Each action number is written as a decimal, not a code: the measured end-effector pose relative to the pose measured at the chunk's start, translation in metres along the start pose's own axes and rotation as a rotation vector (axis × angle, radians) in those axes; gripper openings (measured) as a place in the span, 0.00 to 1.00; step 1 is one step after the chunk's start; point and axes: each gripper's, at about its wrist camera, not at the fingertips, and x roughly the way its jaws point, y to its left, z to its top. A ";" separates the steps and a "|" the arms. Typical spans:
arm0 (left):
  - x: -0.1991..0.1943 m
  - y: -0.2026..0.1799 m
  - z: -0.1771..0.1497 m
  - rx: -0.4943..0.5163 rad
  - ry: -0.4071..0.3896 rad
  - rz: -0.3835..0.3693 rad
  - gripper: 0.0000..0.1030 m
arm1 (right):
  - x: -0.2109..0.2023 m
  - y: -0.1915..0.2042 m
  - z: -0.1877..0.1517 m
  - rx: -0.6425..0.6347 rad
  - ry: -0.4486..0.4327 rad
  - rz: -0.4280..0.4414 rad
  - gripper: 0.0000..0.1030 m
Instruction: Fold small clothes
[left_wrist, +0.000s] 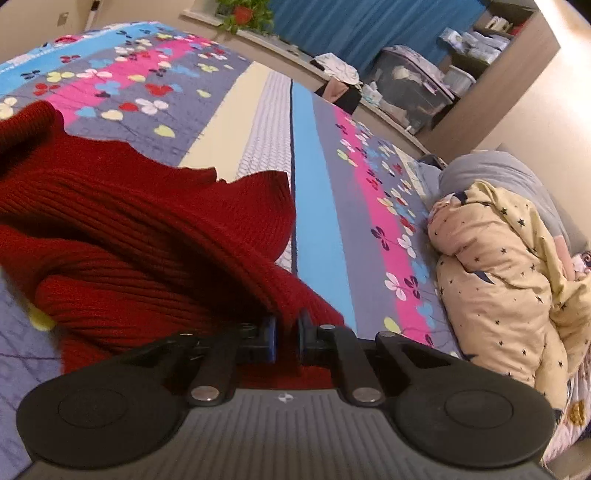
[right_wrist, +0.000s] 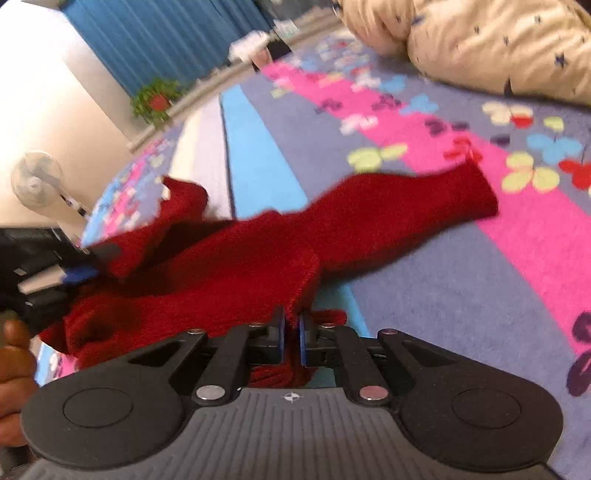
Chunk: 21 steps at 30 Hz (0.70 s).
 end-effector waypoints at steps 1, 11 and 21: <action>-0.014 0.006 -0.001 0.017 -0.016 -0.019 0.10 | -0.009 0.001 0.000 -0.021 -0.027 0.016 0.06; -0.258 0.162 -0.043 0.093 -0.133 -0.078 0.09 | -0.114 0.008 -0.001 -0.136 -0.260 0.175 0.05; -0.334 0.294 -0.158 0.091 0.067 -0.011 0.07 | -0.224 0.061 -0.111 -0.632 -0.189 0.279 0.05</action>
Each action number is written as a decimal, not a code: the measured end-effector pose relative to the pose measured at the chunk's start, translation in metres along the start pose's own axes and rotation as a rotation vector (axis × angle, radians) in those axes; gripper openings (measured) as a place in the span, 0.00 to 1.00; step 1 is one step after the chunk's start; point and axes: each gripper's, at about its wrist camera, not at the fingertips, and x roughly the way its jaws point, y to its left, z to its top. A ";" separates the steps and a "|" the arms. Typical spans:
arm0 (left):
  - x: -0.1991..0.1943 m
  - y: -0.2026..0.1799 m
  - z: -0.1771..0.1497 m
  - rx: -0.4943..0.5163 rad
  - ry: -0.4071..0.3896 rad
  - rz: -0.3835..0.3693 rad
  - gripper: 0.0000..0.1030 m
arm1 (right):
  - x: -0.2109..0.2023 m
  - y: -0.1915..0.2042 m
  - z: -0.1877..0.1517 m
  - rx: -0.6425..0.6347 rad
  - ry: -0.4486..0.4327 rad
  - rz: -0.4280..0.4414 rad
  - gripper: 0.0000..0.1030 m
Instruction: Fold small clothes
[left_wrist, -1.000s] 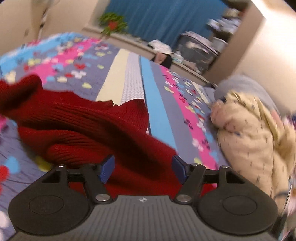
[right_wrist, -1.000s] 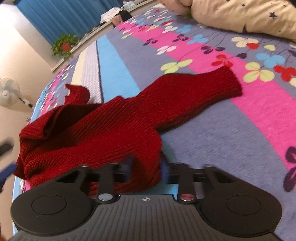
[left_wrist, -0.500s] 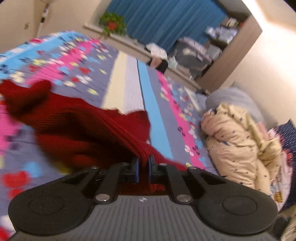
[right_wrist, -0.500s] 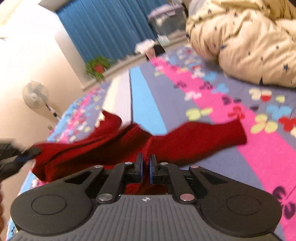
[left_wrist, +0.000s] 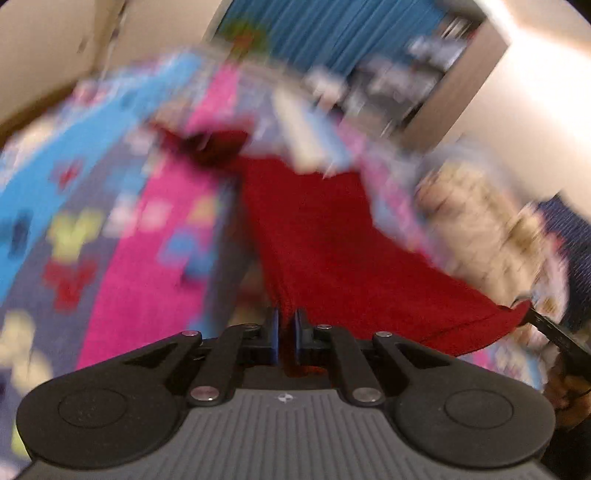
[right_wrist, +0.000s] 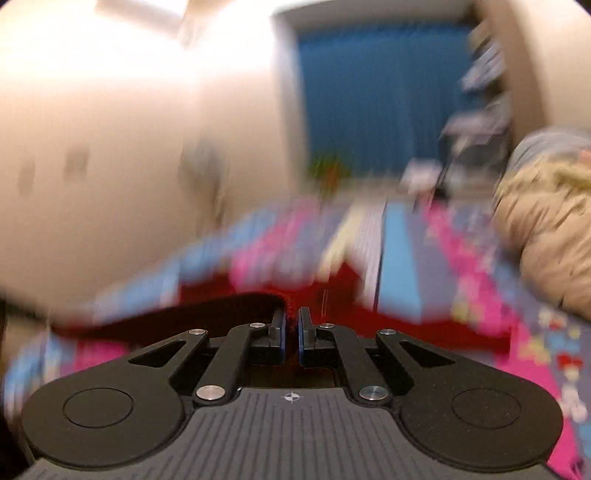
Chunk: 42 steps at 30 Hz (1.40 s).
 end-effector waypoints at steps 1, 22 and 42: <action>0.007 0.007 -0.007 0.005 0.082 0.060 0.04 | 0.006 0.001 -0.013 -0.006 0.113 0.014 0.06; 0.101 -0.011 0.014 0.009 0.219 0.210 0.53 | 0.154 -0.055 -0.057 0.164 0.467 -0.262 0.49; 0.033 -0.012 -0.043 0.283 0.308 0.243 0.01 | 0.020 -0.040 -0.098 0.293 0.586 -0.378 0.06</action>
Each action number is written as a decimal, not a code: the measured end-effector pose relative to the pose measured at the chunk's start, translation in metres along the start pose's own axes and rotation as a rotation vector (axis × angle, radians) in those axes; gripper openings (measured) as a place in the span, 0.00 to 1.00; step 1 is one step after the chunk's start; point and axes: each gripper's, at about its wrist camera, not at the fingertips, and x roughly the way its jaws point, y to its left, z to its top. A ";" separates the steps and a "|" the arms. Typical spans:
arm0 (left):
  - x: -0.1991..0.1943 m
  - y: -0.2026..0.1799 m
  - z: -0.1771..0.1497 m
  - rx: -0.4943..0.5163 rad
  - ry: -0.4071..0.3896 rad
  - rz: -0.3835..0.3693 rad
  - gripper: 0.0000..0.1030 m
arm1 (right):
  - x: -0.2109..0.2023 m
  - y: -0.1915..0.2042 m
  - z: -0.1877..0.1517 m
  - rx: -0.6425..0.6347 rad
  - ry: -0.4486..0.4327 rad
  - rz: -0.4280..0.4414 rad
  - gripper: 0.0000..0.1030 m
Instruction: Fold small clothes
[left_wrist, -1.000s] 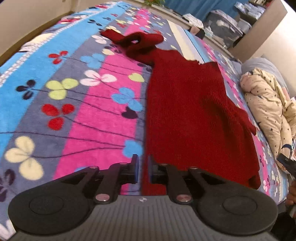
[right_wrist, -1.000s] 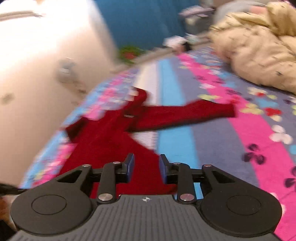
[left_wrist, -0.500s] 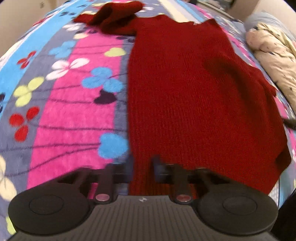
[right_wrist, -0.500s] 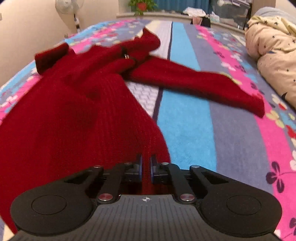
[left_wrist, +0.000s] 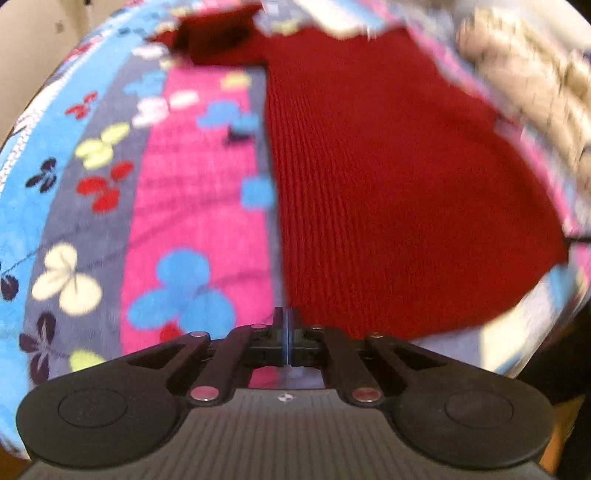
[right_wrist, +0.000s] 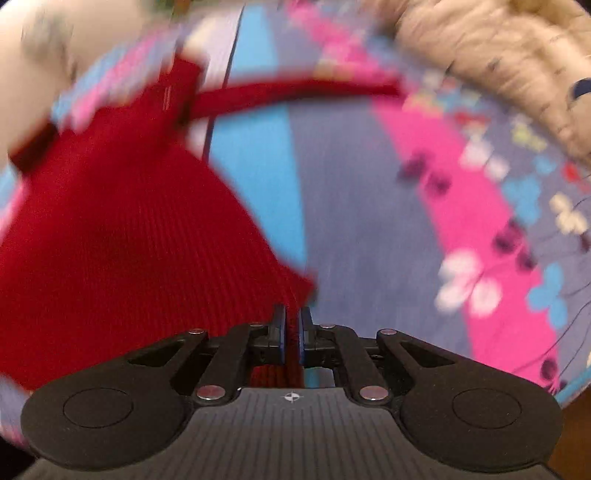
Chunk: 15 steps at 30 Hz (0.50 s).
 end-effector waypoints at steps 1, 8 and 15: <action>0.003 -0.001 0.002 0.003 -0.009 0.015 0.02 | 0.000 0.005 0.000 -0.023 -0.017 -0.017 0.07; -0.017 -0.026 0.038 -0.012 -0.244 -0.128 0.12 | -0.038 0.000 0.045 0.111 -0.363 0.045 0.37; 0.041 -0.073 0.067 0.066 -0.090 -0.057 0.12 | 0.017 -0.023 0.121 0.252 -0.396 0.169 0.38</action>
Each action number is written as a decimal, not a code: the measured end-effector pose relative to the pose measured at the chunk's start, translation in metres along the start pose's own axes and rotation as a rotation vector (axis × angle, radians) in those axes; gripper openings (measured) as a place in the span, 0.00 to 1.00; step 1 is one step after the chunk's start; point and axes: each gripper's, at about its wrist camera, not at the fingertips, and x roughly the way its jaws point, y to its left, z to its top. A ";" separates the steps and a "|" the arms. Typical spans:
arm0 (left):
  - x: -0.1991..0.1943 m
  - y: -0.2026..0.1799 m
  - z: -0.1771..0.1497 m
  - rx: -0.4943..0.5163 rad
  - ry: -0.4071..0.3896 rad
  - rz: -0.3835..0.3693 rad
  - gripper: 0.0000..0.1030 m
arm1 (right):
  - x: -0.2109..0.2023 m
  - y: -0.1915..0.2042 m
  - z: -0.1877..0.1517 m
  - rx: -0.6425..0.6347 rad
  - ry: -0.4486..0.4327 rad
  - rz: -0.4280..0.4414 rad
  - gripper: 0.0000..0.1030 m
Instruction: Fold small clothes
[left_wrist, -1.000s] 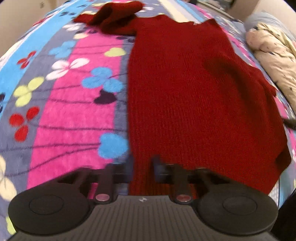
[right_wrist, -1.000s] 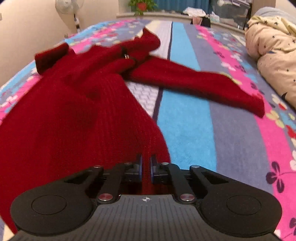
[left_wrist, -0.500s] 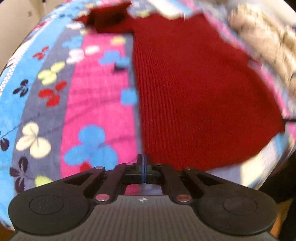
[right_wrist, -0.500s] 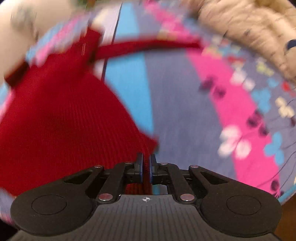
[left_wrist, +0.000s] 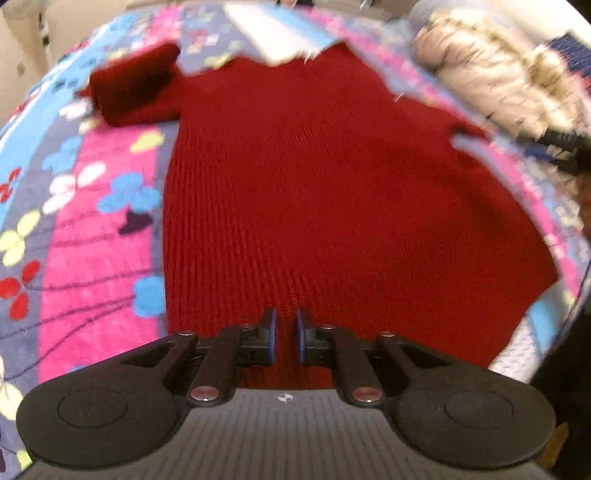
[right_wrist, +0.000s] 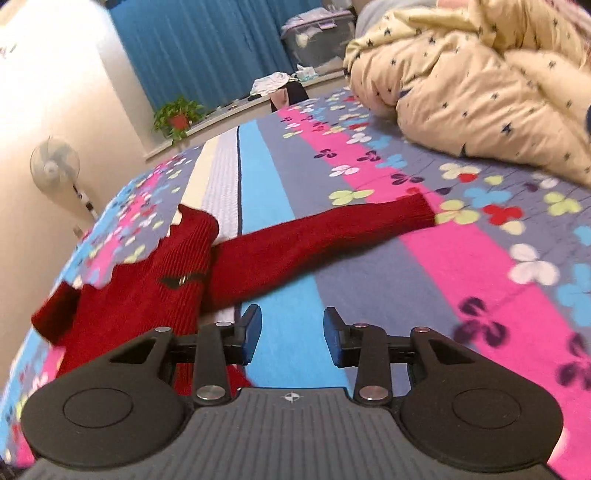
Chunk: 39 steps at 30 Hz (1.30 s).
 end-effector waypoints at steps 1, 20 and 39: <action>0.013 0.000 0.002 -0.018 0.035 0.026 0.12 | 0.015 -0.001 0.004 0.016 0.009 0.003 0.38; 0.042 0.016 0.012 -0.068 0.042 0.000 0.13 | 0.206 -0.028 0.054 0.205 0.041 -0.013 0.12; 0.040 0.015 0.015 -0.068 0.047 0.004 0.13 | 0.135 -0.175 0.086 0.371 -0.162 -0.513 0.45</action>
